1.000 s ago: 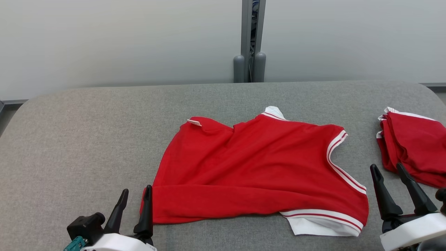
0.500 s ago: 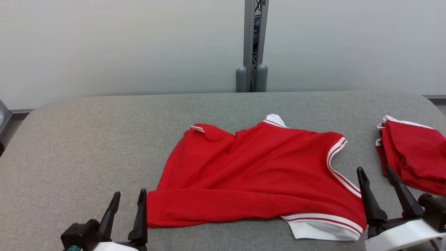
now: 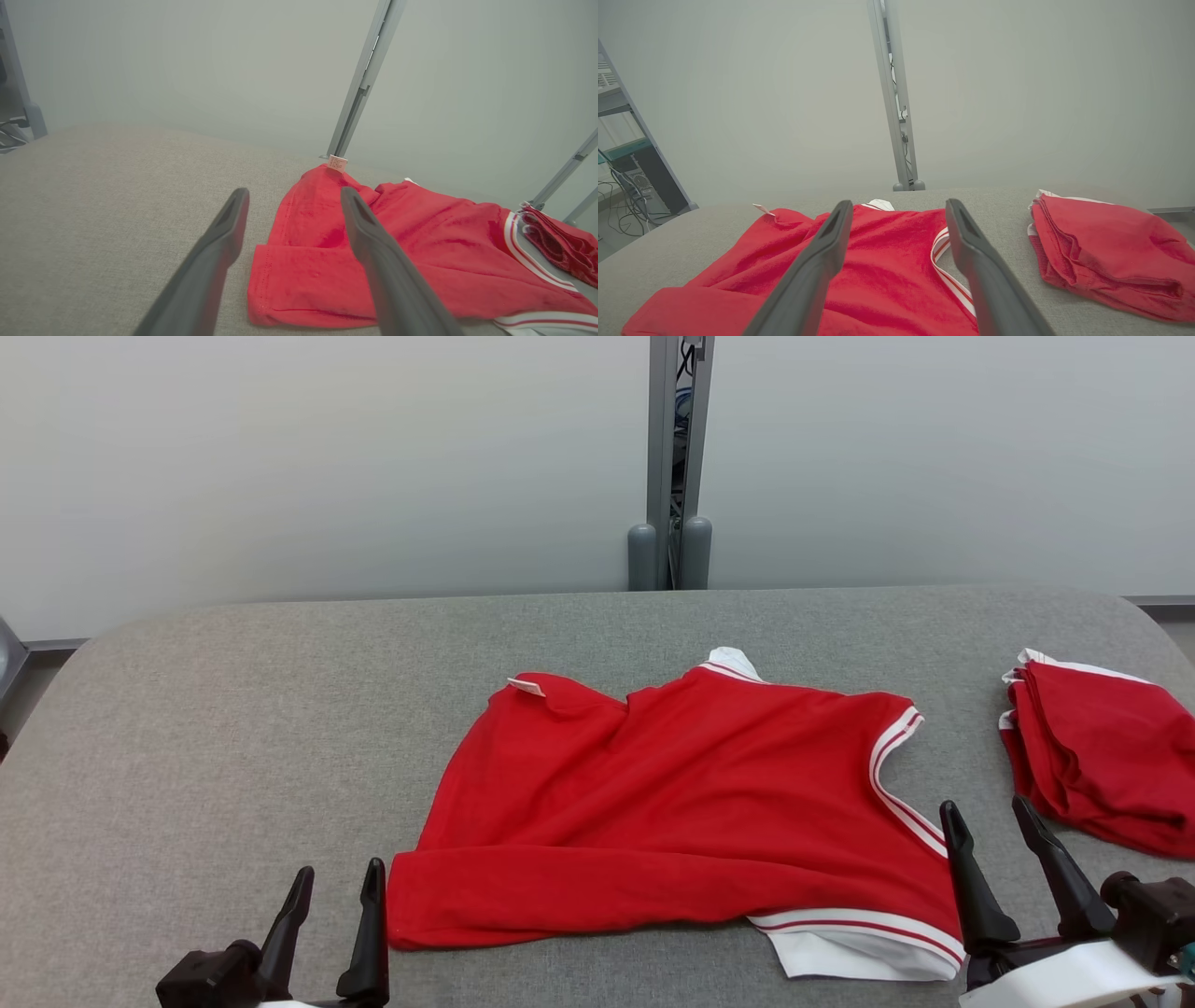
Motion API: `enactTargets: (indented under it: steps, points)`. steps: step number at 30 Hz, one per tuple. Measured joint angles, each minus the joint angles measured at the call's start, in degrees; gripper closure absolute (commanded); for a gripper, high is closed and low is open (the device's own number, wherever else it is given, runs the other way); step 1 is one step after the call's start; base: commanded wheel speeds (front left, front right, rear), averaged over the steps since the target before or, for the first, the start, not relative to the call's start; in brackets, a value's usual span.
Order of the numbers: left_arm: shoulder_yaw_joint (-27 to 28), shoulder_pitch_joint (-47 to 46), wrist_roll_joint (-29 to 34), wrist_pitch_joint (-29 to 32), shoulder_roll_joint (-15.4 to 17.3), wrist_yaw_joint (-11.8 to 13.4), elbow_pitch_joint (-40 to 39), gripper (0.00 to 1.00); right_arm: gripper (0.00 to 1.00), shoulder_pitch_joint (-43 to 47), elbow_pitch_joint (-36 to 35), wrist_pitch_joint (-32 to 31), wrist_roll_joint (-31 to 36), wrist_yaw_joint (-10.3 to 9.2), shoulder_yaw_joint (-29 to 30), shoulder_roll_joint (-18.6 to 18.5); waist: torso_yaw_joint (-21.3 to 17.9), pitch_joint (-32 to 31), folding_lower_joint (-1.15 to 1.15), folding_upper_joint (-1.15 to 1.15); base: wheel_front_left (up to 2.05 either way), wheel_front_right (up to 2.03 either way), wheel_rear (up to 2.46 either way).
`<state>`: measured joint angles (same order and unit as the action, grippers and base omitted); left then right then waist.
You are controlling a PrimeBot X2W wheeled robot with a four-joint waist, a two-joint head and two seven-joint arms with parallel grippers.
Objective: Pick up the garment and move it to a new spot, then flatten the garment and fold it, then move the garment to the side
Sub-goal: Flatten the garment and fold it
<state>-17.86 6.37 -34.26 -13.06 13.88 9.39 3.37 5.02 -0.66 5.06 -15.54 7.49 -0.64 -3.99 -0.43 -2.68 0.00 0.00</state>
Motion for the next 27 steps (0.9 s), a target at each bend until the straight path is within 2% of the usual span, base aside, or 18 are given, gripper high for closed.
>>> enactTargets:
  steps: [27]
  points:
    - [-0.78, -0.37, -0.03, 0.11, 0.23, 0.44, 0.09, 0.0, 0.0, -0.29, 2.19, -1.6, -1.45, 0.0, 0.26, 0.25, -1.23, 2.4, 0.0, 0.0, 0.0, 0.0, 0.0]
